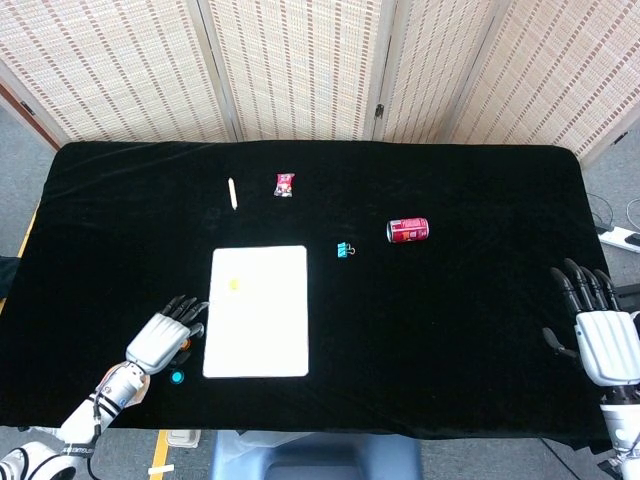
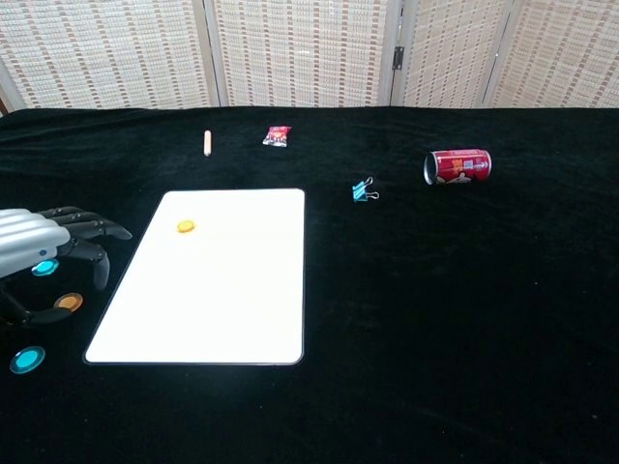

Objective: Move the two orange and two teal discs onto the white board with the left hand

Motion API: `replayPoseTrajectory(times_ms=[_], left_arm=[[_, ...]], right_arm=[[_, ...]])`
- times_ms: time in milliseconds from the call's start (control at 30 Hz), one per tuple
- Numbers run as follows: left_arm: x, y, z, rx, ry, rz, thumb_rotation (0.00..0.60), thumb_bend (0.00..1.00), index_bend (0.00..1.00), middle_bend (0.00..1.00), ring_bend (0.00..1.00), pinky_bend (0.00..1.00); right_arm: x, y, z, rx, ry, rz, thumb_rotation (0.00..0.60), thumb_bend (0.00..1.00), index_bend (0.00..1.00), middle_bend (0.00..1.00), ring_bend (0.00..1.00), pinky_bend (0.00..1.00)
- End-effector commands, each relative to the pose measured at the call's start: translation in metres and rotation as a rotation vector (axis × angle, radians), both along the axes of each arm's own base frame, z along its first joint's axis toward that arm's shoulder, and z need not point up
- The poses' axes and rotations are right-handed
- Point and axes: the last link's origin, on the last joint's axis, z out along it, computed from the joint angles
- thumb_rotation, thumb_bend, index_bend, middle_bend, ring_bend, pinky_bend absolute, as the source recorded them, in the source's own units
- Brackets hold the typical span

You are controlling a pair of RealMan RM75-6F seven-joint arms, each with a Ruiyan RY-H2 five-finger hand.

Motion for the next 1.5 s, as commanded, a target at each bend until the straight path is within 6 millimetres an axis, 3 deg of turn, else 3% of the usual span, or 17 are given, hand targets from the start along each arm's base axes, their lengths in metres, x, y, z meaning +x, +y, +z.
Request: replayPoseTrajectory(times_ms=[33, 800, 1100, 1300, 1500], left_arm=[[-0.002, -0.001, 0.0, 0.004, 0.002, 0.005, 0.6, 0.39, 0.44, 0.11, 0.0, 0.0], [-0.022, 0.006, -0.005, 0.011, 0.012, 0.082, 0.6, 0.39, 0.45, 0.11, 0.0, 0.0], [-0.021, 0.008, -0.005, 0.019, -0.008, 0.073, 0.6, 0.4, 0.52, 0.13, 0.0, 0.0], [-0.009, 0.019, 0.001, 0.028, -0.032, 0.053, 0.6, 0.4, 0.52, 0.13, 0.0, 0.0], [0.026, 0.05, 0.007, 0.04, -0.08, 0.017, 0.6, 0.4, 0.51, 0.13, 0.0, 0.0]], right_arm=[[0.0, 0.0, 0.0, 0.0, 0.0, 0.002, 0.6, 0.34, 0.0, 0.03, 0.05, 0.04], [0.0, 0.004, 0.001, -0.007, -0.002, 0.002, 0.6, 0.34, 0.0, 0.03, 0.05, 0.04], [-0.001, 0.004, 0.001, -0.009, -0.001, 0.001, 0.6, 0.34, 0.0, 0.03, 0.04, 0.04], [-0.001, 0.004, 0.002, -0.014, 0.001, 0.003, 0.6, 0.34, 0.0, 0.03, 0.04, 0.04], [-0.003, 0.004, 0.003, -0.016, -0.003, -0.002, 0.6, 0.34, 0.0, 0.03, 0.04, 0.04]])
